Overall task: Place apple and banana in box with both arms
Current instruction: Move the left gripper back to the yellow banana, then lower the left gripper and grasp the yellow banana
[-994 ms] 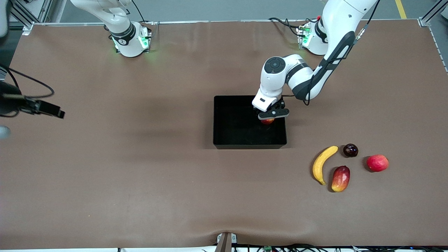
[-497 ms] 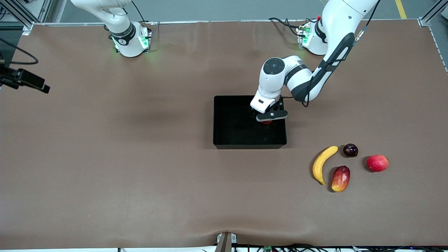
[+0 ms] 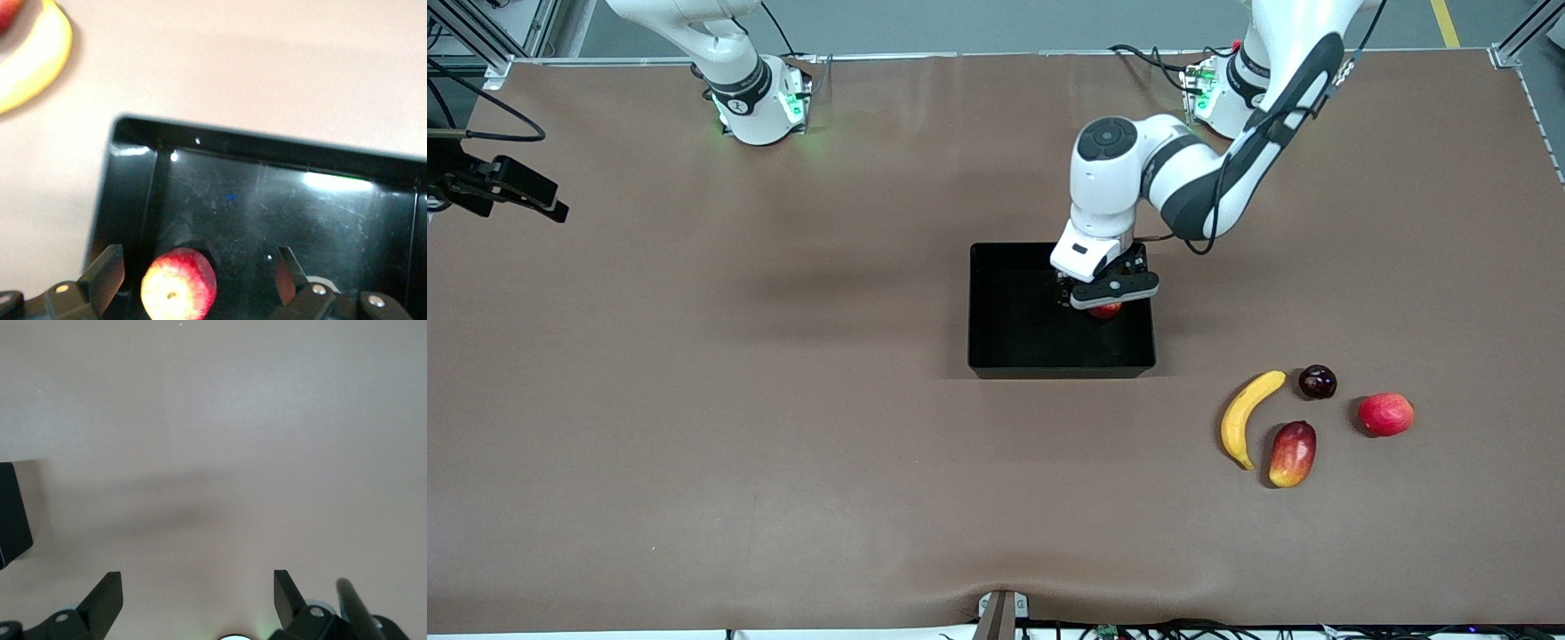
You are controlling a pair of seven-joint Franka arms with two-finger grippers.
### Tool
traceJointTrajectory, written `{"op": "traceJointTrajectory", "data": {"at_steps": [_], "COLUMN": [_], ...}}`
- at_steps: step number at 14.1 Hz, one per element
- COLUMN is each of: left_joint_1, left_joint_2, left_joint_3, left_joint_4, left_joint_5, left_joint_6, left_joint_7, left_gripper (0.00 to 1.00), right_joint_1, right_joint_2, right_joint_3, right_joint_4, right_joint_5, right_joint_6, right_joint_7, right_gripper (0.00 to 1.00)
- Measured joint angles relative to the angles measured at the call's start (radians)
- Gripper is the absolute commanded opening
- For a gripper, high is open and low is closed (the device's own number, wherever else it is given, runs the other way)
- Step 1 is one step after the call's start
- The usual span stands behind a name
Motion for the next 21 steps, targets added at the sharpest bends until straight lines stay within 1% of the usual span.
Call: {"op": "traceJointTrajectory", "data": {"at_steps": [3,5,8,10,12,15,17,21], "left_joint_1": [0.003,0.011,0.064,0.134,0.214,0.311,0.343,0.345], "left_joint_2": [-0.002,-0.002,-0.002,0.001,0.010,0.048,0.091,0.159], "left_joint_3": [-0.003,-0.002,0.001,0.005,0.007,0.010,0.016,0.108], "left_joint_4": [0.102,0.166,0.267,0.312,0.332,0.371,0.412,0.455], "left_joint_5": [-0.064,-0.092,-0.134,-0.153,-0.156,-0.157,-0.157,-0.157], "left_joint_6": [-0.134,-0.198,-0.271,-0.287,-0.289,-0.289,-0.289,-0.286], "left_joint_7": [0.117,0.189,0.354,0.496,0.635,0.825,0.933,1.093], "left_gripper": [1.00,1.00,1.00,1.00,1.00,1.00,1.00,1.00], "right_joint_1": [-0.004,-0.005,-0.011,-0.013,-0.014,-0.014,-0.014,-0.017], "right_joint_2": [0.000,0.000,0.000,0.000,0.000,0.000,0.000,0.000], "right_joint_3": [0.000,0.000,-0.001,-0.001,-0.001,0.000,0.000,-0.001], "right_joint_4": [0.002,0.002,0.002,0.002,0.002,0.002,0.002,0.002], "right_joint_5": [-0.001,-0.002,-0.003,-0.003,-0.003,-0.003,-0.004,-0.005], "right_joint_6": [0.004,0.004,0.004,0.004,0.004,0.004,0.005,0.005], "right_joint_7": [-0.004,-0.004,-0.009,-0.012,-0.013,-0.015,-0.015,-0.015], "right_gripper": [1.00,1.00,1.00,1.00,1.00,1.00,1.00,1.00]}}
